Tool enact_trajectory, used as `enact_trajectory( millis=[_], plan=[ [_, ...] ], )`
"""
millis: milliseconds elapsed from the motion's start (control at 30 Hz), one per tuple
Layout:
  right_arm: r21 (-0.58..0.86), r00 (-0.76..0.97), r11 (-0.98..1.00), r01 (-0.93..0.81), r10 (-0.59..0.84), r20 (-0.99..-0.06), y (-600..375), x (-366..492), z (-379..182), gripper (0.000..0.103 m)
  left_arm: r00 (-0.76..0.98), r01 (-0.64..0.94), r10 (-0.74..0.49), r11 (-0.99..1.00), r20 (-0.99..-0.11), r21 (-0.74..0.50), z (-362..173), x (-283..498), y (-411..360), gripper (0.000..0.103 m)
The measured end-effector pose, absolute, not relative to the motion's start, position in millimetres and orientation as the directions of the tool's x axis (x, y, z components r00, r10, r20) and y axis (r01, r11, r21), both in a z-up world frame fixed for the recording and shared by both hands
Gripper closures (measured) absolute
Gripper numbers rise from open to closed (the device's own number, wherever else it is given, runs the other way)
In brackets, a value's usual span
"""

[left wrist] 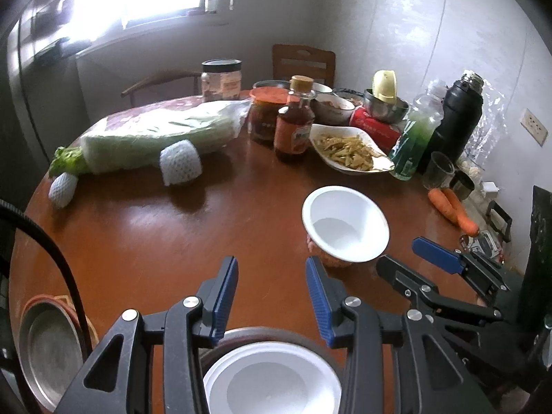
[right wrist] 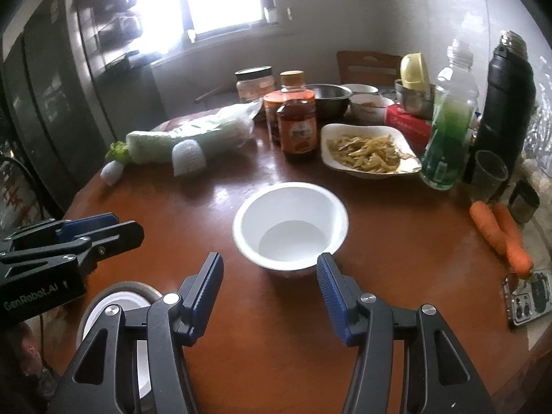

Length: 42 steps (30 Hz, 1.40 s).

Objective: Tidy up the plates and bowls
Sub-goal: 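Move the left gripper toward the second white paper bowl, then grasp the rim of the red-printed white paper bowl with the left gripper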

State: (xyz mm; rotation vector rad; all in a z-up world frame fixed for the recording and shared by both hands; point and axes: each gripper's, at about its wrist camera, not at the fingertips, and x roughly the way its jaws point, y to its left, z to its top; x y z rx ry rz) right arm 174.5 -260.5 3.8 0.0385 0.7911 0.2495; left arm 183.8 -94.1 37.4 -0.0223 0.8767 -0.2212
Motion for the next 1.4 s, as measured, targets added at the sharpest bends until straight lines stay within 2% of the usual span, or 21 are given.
enact_trajectory(
  millis=[533, 1400],
  plan=[
    [0.145, 0.656, 0.983, -0.116, 0.186, -0.731, -291, 218, -15, 0.045, 0.568, 0.226, -0.221, 0.968, -0.793, -0.108, 25, 230, -126, 0.061],
    [0.138, 0.589, 0.974, -0.181, 0.22, -0.778, -274, 257, -49, 0.045, 0.499, 0.22, -0.221, 0.968, -0.838, -0.124, -6, 271, -133, 0.061]
  ],
)
